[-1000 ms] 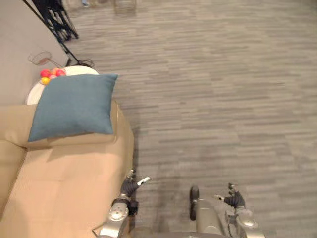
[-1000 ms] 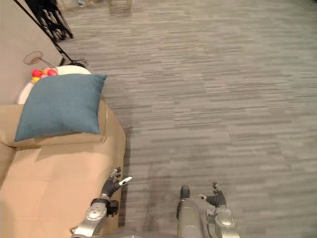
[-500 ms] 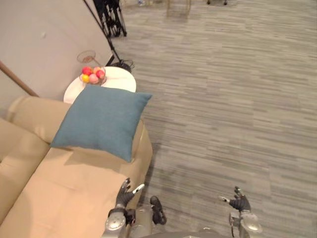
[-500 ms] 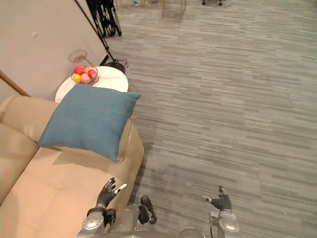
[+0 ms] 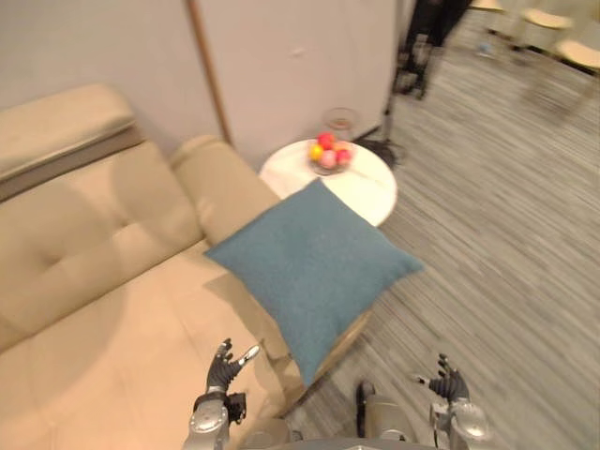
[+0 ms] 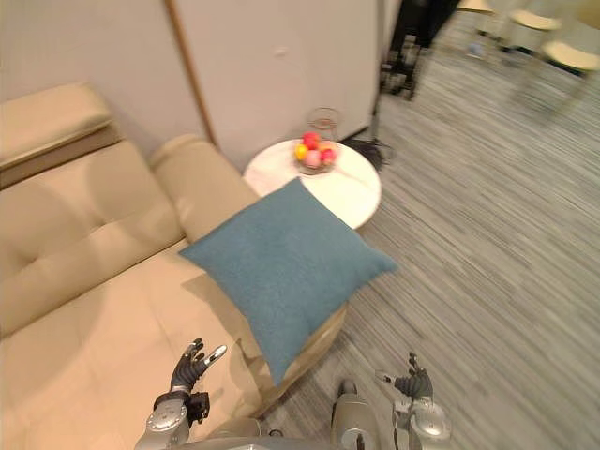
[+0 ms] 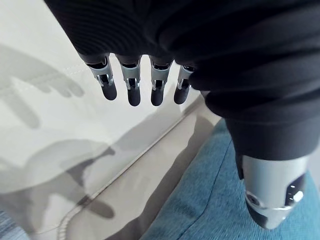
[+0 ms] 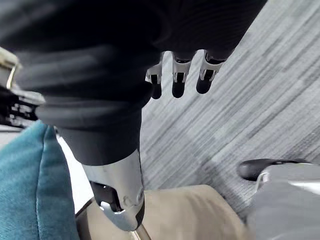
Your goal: Pick up cushions and gather them together orderly.
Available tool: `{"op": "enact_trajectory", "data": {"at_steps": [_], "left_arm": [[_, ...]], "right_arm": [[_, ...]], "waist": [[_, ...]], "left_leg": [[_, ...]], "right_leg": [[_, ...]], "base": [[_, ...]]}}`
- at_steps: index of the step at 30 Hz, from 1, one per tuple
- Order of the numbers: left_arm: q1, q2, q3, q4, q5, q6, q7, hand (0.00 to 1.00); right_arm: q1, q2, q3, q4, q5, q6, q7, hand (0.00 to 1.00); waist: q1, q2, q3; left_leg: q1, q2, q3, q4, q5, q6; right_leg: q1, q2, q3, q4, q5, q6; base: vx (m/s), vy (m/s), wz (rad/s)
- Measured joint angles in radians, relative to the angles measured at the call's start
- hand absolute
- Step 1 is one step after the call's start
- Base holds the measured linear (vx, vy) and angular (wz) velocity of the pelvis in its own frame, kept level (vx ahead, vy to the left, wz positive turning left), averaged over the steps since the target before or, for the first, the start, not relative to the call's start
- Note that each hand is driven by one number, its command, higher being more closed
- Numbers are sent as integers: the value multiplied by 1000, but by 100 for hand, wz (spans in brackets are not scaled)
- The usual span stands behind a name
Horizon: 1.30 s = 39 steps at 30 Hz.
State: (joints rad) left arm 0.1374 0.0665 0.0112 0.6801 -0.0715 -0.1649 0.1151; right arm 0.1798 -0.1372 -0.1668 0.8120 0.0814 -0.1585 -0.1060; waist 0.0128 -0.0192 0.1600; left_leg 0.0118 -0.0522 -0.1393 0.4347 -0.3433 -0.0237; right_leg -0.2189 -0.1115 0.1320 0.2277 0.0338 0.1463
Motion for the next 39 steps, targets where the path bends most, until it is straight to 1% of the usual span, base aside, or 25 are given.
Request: {"op": "enact_trajectory", "data": {"at_steps": [1,2,3,5,6,7,8,9,10,11,13,14,15,19,20,22,25,28,30,31,32,34,36,37,39], "left_arm": [[-4,-15,2,8,0,0,2,0],[1,-20,-1,2,0,-1,-1,0],[-1,-36,-2,1,0,-2,-1,0],[-8,-47,-4,1,-1,-2,-1,0],[-9,-48,-7,-2,-2,-2,-1,0],[-7,-48,-11,-4,-6,-6,-1,0],[-7,-47,-11,-4,-8,-8,-1,0],[-7,-45,-14,-5,-9,-8,-1,0],[-6,-38,-19,-5,-10,-8,-1,0],[3,-27,-21,-5,-10,-8,-1,0],[16,-2,-21,-5,-9,-8,-1,0],[20,22,-24,-5,-9,-7,-1,0],[16,37,-30,-9,-8,-7,-2,0],[16,63,-31,-54,2,-8,-5,0],[15,73,-33,-69,5,-8,-6,0],[11,86,-49,-84,5,-8,-8,0],[-29,98,-77,-93,5,-8,-10,0],[-115,103,-128,-94,4,-9,-9,0],[-201,101,-173,-94,-2,-10,-7,0],[-268,99,-200,-94,-10,-14,-5,0],[-342,89,-227,-93,-21,-19,-3,0],[-432,65,-248,-75,-37,-19,1,0],[-529,34,-252,-26,-67,-20,34,0],[-572,29,-254,-1,-77,-20,50,100],[-638,27,-256,34,-96,-20,74,100]], "right_arm": [[15,1,-25,-2,8,5,-1,0],[18,7,-39,-12,10,5,-2,0],[17,13,-55,-35,30,3,-4,0],[15,17,-74,-52,39,-14,-4,0],[15,17,-81,-52,44,-15,-5,0],[15,22,-109,-50,48,-17,-8,0],[15,23,-124,-44,55,-20,-10,0],[15,24,-133,-40,58,-21,-11,0],[15,26,-143,-33,66,-20,-15,0],[17,31,-156,-19,66,-20,-23,0],[24,31,-156,-17,66,-18,-23,0],[30,31,-170,-26,62,-15,-24,0],[42,30,-187,-49,45,-10,-26,0],[73,-17,-214,-188,-16,-8,-26,0],[60,-53,-220,-231,-35,-8,-26,0],[38,-88,-220,-261,-51,-9,-26,0],[-45,-149,-206,-281,-55,-9,-26,0],[-158,-213,-127,-280,-55,-10,-26,0],[-258,-248,-42,-266,-53,-10,-25,0],[-337,-264,23,-240,-53,-11,-25,0],[-424,-266,84,-207,-52,-11,-24,0],[-523,-263,148,-171,-52,-11,-25,0],[-630,-257,207,-123,-52,-10,-33,0],[-680,-243,215,-94,-50,-10,-49,100],[-746,-222,220,-48,-49,-10,-72,100]], "waist": [[4,18,-1],[4,28,-7],[1,36,-10],[3,39,-11],[3,38,-10],[2,37,-11],[2,33,-11],[2,29,-11],[1,32,-15],[1,23,-21],[4,12,-29],[1,1,-37],[-1,-3,-40],[-7,-1,-46],[-27,0,-47],[-35,3,-49],[-36,6,-48],[-47,21,-31],[-51,28,10],[-50,31,31],[-49,34,49],[-46,37,90],[-39,48,128],[-35,50,149],[-34,50,173]], "left_leg": [[1,38,-5,10,-1,-15],[-1,54,3,8,6,-29],[-1,90,22,-14,18,-49],[-7,138,83,-51,44,-73],[-8,151,112,-57,49,-72],[-7,177,194,-73,62,-61],[-10,192,268,-89,71,-50],[-15,199,308,-98,75,-43],[-16,210,368,-111,81,-33],[-20,211,419,-127,93,-26],[-26,201,427,-151,108,-25],[-26,187,434,-181,128,-22],[-24,178,438,-199,141,-22],[-6,156,446,-264,176,-20],[0,153,448,-287,187,-21],[1,152,452,-299,193,-26],[-7,154,472,-330,207,-32],[-55,153,471,-329,226,-31],[-94,155,467,-303,227,-30],[-136,155,460,-280,227,-30],[-182,155,453,-258,230,-27],[-211,156,446,-246,237,-26],[-249,158,441,-231,240,-24],[-266,160,441,-222,240,-24],[-297,161,439,-206,240,-24]], "right_leg": [[9,9,-71,48,-32,-22],[17,7,-101,54,-50,-37],[29,8,-167,62,-71,-55],[57,8,-245,52,-82,-71],[69,8,-261,45,-83,-72],[98,7,-297,23,-85,-76],[115,2,-316,4,-85,-77],[119,-1,-323,-7,-84,-78],[125,-6,-336,-20,-79,-77],[127,-12,-339,-41,-68,-72],[128,-9,-325,-85,-35,-69],[129,-10,-317,-122,-10,-69],[129,-9,-314,-137,2,-67],[126,-10,-295,-166,23,-71],[125,-11,-294,-170,24,-72],[123,-7,-292,-180,27,-74],[88,3,-271,-180,37,-83],[36,2,-272,-170,44,-90],[3,0,-271,-148,48,-93],[-33,-2,-271,-133,52,-98],[-72,-3,-274,-122,56,-103],[-96,-5,-277,-114,59,-108],[-127,-11,-281,-105,65,-112],[-140,-11,-280,-105,71,-115],[-163,-11,-280,-104,79,-116]], "base": [[207,-309,145],[287,-411,137],[216,-307,117],[132,-265,112],[44,-200,100],[-1,-138,80],[-23,-106,72],[-71,-45,48],[-96,2,36],[-102,17,24],[-79,35,-6],[-64,34,-15],[-45,14,-8],[-30,-5,-6],[0,0,0],[-11,-14,-6],[-22,-31,-18],[-19,-31,-1],[-65,-21,7],[-119,-24,14],[-95,-29,17],[-83,-32,14],[-114,-25,9],[-99,-8,2],[-84,-13,1]]}}
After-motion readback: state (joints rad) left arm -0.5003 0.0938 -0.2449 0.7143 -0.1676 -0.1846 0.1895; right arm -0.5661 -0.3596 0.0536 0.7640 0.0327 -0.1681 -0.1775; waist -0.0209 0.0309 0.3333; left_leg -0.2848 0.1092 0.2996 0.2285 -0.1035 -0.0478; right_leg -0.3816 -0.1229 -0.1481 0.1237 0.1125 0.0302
